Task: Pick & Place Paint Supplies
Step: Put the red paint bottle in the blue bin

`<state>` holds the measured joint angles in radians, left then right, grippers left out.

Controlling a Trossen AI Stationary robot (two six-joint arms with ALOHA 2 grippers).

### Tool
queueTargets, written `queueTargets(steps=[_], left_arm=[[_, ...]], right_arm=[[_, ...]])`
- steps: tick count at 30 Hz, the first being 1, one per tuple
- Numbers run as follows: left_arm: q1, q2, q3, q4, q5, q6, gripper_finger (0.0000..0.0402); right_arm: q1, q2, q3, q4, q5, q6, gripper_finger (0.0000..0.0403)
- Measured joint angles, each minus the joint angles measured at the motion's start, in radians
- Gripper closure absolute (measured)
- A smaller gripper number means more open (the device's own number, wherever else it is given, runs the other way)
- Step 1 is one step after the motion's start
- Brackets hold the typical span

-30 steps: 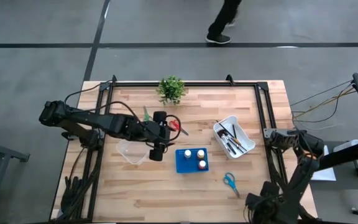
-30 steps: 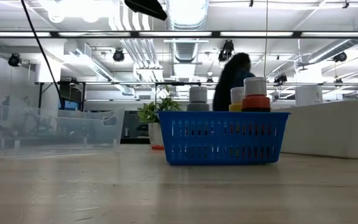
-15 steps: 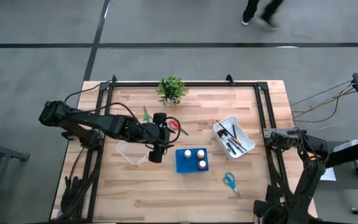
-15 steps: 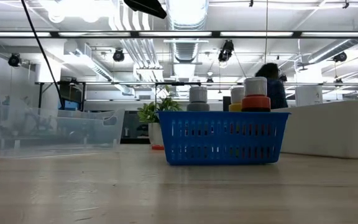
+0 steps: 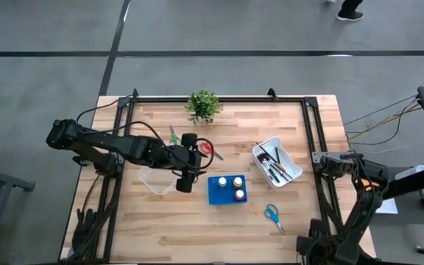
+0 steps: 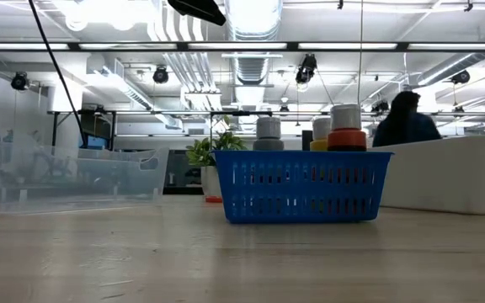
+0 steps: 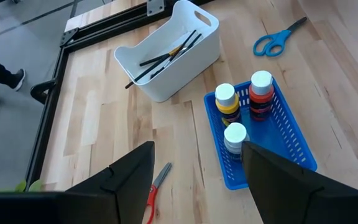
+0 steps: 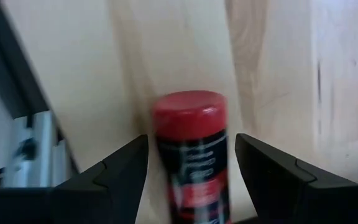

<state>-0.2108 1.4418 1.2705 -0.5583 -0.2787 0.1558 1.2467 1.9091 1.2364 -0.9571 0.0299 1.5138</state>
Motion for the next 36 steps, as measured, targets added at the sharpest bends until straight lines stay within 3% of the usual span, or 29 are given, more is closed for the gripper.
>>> queueTargets(steps=[8, 13, 16, 21, 27, 31, 36], left_arm=[[-0.001, 0.000, 0.000, 0.000, 0.000, -0.008, 0.0154], [-0.004, 0.001, 0.000, -0.001, 0.000, -0.008, 0.0154], [-0.006, 0.002, -0.001, -0.003, 0.002, -0.008, 0.0154], [-0.009, 0.002, -0.019, 0.001, 0.002, -0.008, 0.0154], [-0.011, 0.002, -0.081, 0.066, 0.002, -0.011, 0.0154], [-0.011, 0.001, -0.169, 0.270, 0.088, -0.004, 0.0154], [-0.011, 0.003, -0.335, 0.749, 0.292, -0.018, 0.0154]], right_arm=[[-0.009, -0.002, -0.030, 0.013, 0.043, 0.003, 0.0169], [-0.013, -0.003, -0.039, 0.033, 0.073, 0.002, 0.0214], [-0.014, -0.003, -0.043, 0.024, 0.144, 0.002, 0.0250], [-0.020, -0.016, -0.056, 0.019, 0.370, -0.011, 0.0287], [-0.017, -0.057, -0.078, 0.009, 0.748, -0.100, 0.0273], [-0.019, -0.097, -0.083, 0.003, 1.049, -0.253, 0.0263], [-0.021, -0.152, -0.084, 0.012, 1.322, -0.484, 0.0261]])
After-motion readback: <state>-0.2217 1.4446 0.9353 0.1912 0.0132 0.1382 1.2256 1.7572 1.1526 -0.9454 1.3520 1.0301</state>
